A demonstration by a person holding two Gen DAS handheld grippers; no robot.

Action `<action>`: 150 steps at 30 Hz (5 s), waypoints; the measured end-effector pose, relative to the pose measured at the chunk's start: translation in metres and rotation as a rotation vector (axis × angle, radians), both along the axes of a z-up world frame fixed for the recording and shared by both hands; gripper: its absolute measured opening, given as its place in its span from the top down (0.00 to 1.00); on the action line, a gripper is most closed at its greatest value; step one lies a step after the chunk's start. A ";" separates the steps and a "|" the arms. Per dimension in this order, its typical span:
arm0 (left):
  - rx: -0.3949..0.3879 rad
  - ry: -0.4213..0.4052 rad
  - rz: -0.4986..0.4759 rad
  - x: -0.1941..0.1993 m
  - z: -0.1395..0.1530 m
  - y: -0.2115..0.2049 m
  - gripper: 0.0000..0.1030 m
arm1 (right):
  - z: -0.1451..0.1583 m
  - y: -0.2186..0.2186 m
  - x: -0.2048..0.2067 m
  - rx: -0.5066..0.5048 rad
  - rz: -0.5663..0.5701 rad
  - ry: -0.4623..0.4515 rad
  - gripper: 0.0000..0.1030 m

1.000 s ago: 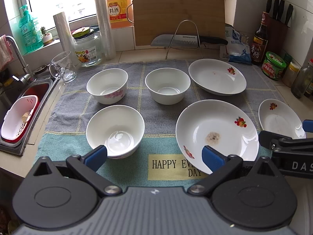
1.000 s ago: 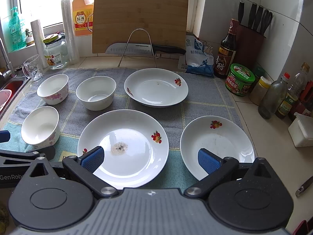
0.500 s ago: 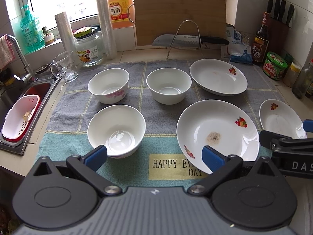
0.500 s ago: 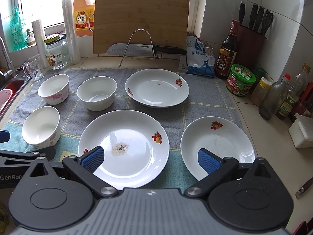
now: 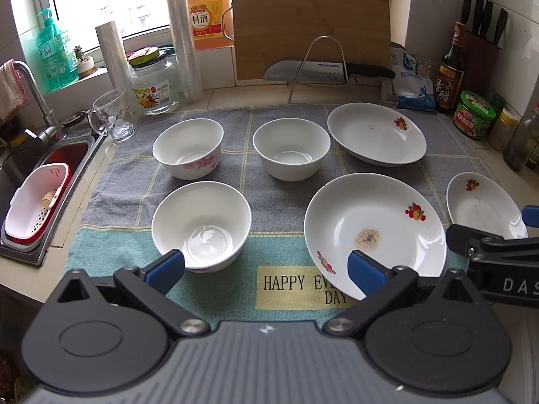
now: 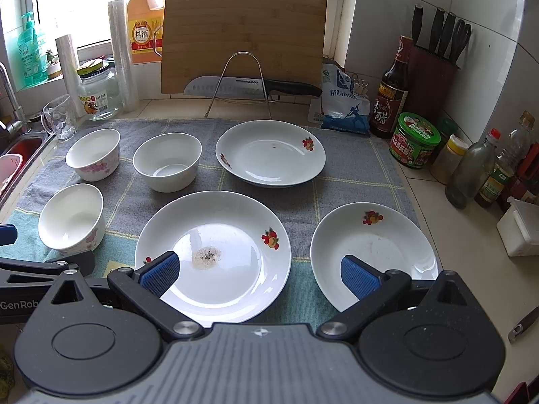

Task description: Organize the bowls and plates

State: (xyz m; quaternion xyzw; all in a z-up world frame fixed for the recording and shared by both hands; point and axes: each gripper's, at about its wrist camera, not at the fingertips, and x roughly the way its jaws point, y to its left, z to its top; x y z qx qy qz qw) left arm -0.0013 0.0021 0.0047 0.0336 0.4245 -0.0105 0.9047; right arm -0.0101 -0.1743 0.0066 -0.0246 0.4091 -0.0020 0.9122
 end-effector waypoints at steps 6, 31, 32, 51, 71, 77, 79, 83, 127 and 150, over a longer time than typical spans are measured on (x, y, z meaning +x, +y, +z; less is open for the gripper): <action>0.000 -0.001 -0.001 0.000 0.001 0.001 0.01 | 0.002 0.000 0.001 0.000 0.000 -0.002 0.00; 0.000 -0.004 0.001 0.000 0.003 0.001 0.01 | 0.003 0.000 0.000 0.001 0.003 -0.008 0.00; 0.000 -0.003 0.001 0.000 0.003 0.001 0.01 | 0.003 0.000 0.000 0.001 0.003 -0.008 0.00; -0.008 -0.026 -0.017 0.003 0.007 -0.002 0.01 | 0.007 -0.004 -0.002 -0.004 0.015 -0.056 0.00; -0.073 -0.049 -0.294 0.015 0.005 0.006 0.01 | 0.008 -0.007 -0.032 -0.038 -0.108 -0.185 0.00; -0.099 -0.079 -0.365 0.018 0.003 0.014 0.01 | 0.004 -0.010 -0.048 -0.084 -0.189 -0.187 0.00; -0.104 -0.091 -0.374 0.019 0.003 0.015 0.01 | 0.001 -0.015 -0.053 -0.099 -0.209 -0.179 0.00; -0.102 -0.127 -0.406 0.019 0.003 0.013 0.01 | -0.008 -0.029 -0.057 -0.124 -0.244 -0.164 0.00; -0.067 -0.042 -0.668 0.083 -0.027 -0.160 0.01 | -0.130 -0.158 0.006 0.031 -0.017 0.049 0.00; -0.055 0.107 -0.941 0.135 -0.060 -0.230 0.01 | -0.136 -0.163 -0.004 0.031 0.007 -0.060 0.00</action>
